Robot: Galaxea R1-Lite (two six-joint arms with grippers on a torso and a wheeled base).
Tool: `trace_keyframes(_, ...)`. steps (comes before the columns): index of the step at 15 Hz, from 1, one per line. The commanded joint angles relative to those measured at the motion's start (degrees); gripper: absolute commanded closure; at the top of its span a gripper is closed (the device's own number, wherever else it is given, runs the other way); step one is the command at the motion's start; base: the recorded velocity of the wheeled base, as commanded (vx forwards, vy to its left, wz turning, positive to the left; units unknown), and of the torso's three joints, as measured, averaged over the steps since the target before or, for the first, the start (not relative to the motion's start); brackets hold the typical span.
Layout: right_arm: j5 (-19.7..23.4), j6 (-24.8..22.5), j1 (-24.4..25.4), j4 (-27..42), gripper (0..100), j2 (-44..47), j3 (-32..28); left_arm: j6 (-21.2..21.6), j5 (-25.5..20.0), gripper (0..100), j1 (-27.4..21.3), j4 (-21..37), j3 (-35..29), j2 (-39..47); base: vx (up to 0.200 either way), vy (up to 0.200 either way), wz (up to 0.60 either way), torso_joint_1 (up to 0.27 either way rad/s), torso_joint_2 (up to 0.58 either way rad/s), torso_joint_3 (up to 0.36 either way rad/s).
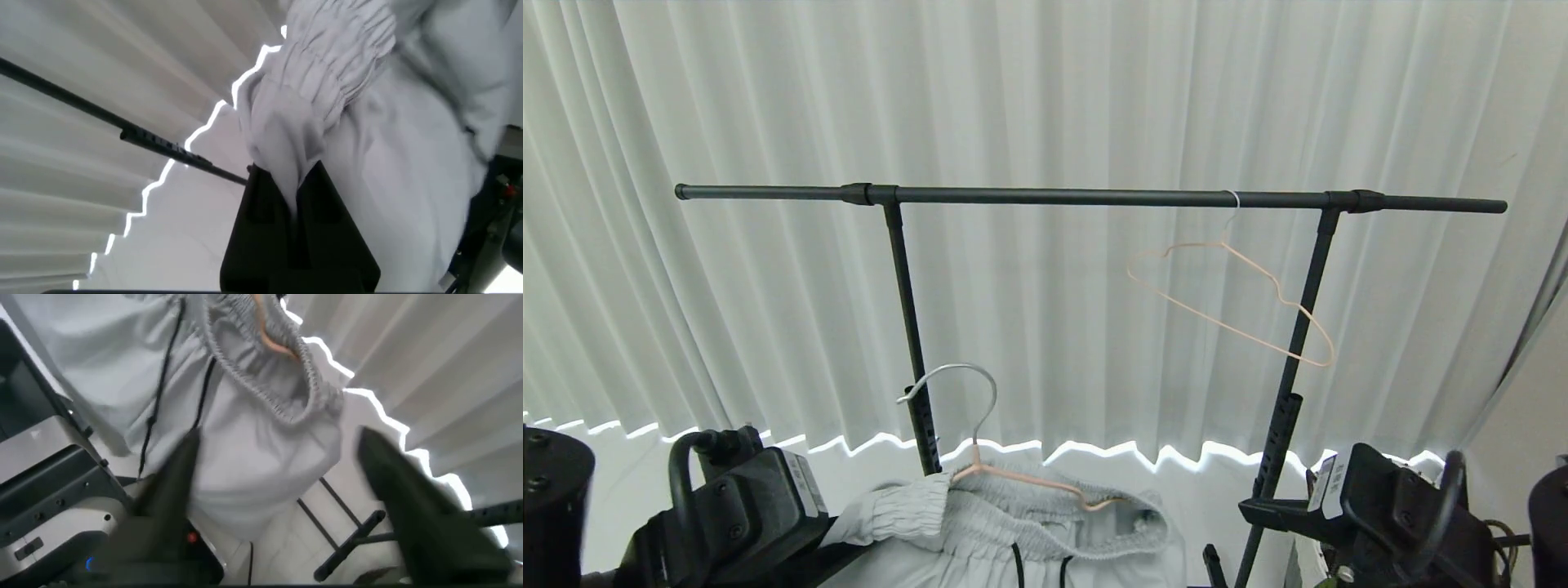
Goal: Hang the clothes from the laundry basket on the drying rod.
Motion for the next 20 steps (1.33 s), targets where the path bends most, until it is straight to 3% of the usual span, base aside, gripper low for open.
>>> trace_keyframes(1, 0.3, -0.1, 0.2, -0.1, 0, -1.1, 0.2, 0.1, -1.8, 100, -0.1, -0.1, 0.2, -3.0, 0.0, 0.0, 0.0, 0.0, 0.0, 0.0)
trace_keyframes(5, 4.7, -1.3, -0.3, -0.1, 0, 0.6, -1.4, 0.1, -6.5, 100, -0.1, -0.1, 0.3, -4.5, 0.0, 0.0, 0.0, 0.0, 0.0, 0.0)
trace_keyframes(9, 15.3, -5.6, -3.3, -0.2, 0, 5.5, -4.6, 0.3, -14.6, 100, -0.1, -0.1, 0.0, -7.1, 0.0, 0.0, 0.0, 0.0, 0.0, 0.0)
trace_keyframes(13, 21.6, -10.8, -6.0, -0.6, 0, 12.5, -8.5, 0.6, -17.4, 100, -0.2, -0.1, 0.0, -8.7, 0.0, 0.0, 0.0, 0.0, 0.0, 0.0)
trace_keyframes(20, 23.8, -11.5, -6.5, -0.8, 0, 19.6, -14.8, 0.6, -17.4, 100, -2.6, -0.1, -0.1, -8.6, 0.0, 0.0, 0.0, 0.0, 0.0, 0.0)
